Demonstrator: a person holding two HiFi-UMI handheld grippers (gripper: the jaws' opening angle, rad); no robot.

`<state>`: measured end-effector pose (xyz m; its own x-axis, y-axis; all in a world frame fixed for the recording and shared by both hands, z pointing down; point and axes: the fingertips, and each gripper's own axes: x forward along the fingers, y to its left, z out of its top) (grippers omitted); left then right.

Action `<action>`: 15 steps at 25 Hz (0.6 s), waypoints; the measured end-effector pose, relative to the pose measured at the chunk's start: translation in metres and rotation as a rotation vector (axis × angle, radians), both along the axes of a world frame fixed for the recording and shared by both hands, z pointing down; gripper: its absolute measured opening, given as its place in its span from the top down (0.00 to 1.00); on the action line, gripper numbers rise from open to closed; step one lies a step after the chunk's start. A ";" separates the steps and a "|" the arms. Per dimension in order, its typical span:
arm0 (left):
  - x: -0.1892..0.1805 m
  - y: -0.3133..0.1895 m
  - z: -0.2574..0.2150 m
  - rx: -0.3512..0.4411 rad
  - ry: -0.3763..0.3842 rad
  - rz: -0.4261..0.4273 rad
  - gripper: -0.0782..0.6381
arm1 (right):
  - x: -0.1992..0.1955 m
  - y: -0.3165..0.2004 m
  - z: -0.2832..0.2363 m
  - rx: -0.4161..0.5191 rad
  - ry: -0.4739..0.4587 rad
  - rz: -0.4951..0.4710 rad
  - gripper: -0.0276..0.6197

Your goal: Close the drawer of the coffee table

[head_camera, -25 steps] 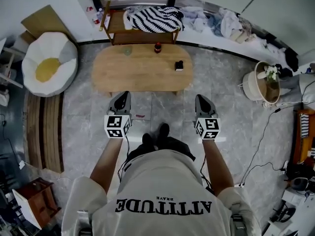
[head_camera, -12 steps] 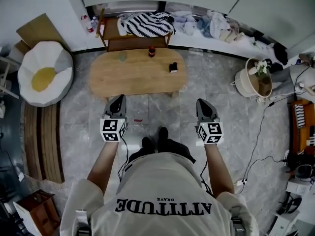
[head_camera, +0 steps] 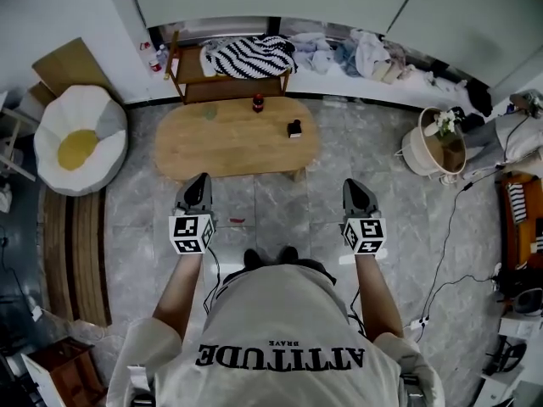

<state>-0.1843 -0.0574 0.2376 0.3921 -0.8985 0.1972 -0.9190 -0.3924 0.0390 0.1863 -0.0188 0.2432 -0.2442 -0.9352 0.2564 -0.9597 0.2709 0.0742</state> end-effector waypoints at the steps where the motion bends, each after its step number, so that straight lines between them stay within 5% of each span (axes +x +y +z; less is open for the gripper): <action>1: 0.002 0.001 0.000 -0.001 -0.001 -0.004 0.86 | 0.006 0.001 0.001 -0.004 0.002 0.003 0.93; 15: 0.037 -0.004 -0.002 -0.007 -0.014 0.016 0.86 | 0.034 -0.009 -0.009 0.006 -0.024 -0.041 0.93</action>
<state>-0.1476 -0.0611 0.2356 0.4031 -0.8910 0.2089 -0.9132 -0.4064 0.0290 0.2207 -0.0276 0.2342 -0.2883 -0.9257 0.2448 -0.9494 0.3097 0.0529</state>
